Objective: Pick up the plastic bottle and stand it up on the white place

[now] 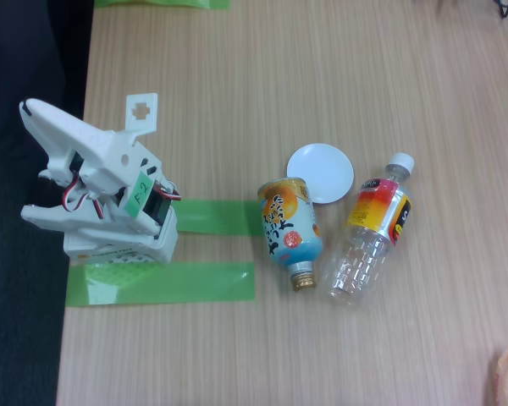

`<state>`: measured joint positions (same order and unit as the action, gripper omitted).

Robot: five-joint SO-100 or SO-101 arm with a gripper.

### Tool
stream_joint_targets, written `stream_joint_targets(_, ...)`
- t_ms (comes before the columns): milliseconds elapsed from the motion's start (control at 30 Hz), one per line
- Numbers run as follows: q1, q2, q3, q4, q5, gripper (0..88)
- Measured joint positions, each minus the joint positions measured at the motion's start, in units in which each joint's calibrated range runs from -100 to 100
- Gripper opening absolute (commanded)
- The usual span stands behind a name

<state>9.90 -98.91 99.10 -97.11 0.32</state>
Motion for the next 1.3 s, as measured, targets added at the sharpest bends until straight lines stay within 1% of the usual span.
stream_joint_targets(433,0.15,0.0,0.0,1.1,0.0,1.6)
stream_joint_targets(533,0.15,0.0,-1.36,6.12,0.0,1.6)
stream_joint_targets(800,0.15,0.0,-14.37,27.19,0.0,1.7)
stream_joint_targets(867,0.15,0.0,-18.62,33.64,0.0,1.7)
stream_joint_targets(933,0.15,0.0,-24.58,42.31,0.05,1.7)
stream_joint_targets(1033,0.15,0.34,-35.97,59.64,-0.05,1.7)
stream_joint_targets(1100,0.15,1.94,-44.19,73.15,-0.11,4.3)
stream_joint_targets(1133,0.15,2.86,-48.17,79.95,-0.11,7.2)
stream_joint_targets(1233,0.15,8.67,-59.83,98.3,-0.05,22.1)
stream_joint_targets(1300,0.15,14.06,-66.34,106.8,-0.05,30.6)
